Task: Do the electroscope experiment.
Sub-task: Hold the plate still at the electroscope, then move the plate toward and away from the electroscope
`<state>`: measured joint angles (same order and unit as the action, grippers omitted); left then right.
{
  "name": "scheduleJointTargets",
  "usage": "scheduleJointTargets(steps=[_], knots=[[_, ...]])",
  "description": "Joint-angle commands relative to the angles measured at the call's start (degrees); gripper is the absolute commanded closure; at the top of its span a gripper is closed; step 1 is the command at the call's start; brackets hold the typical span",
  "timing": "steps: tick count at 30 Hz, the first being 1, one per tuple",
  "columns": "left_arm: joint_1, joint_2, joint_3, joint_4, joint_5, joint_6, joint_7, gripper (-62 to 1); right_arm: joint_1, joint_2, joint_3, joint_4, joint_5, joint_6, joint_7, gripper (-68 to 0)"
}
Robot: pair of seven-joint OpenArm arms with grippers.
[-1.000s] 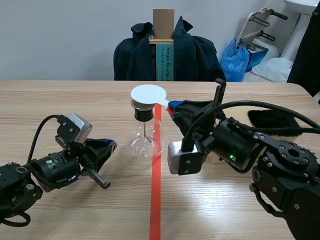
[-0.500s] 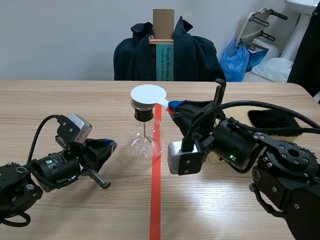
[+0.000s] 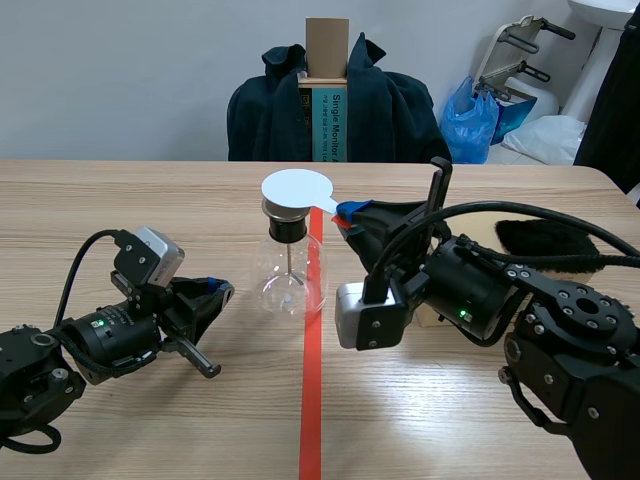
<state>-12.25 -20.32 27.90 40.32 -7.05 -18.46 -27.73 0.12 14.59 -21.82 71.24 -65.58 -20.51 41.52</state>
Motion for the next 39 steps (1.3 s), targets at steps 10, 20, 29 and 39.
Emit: scheduleJointTargets(steps=[10,20,29,39], knots=[[-0.92,0.15,0.07,1.2,-0.37,-0.09,-1.03,-3.0,0.81,-0.15,0.48,0.57,0.39,-0.39,-12.79,-0.7],[-0.92,0.15,0.07,1.2,-0.37,-0.09,-1.03,-3.0,0.81,-0.15,0.48,0.57,0.42,-0.39,-24.04,-0.6],[-0.92,0.15,0.07,1.2,-0.37,-0.09,-1.05,-3.0,0.83,-0.17,0.48,0.57,0.35,-0.39,-19.12,-0.6],[-0.92,0.15,0.04,1.22,-0.37,-0.11,-1.07,-3.0,0.83,-0.17,0.48,0.57,-0.28,-0.39,-5.95,-0.7]])
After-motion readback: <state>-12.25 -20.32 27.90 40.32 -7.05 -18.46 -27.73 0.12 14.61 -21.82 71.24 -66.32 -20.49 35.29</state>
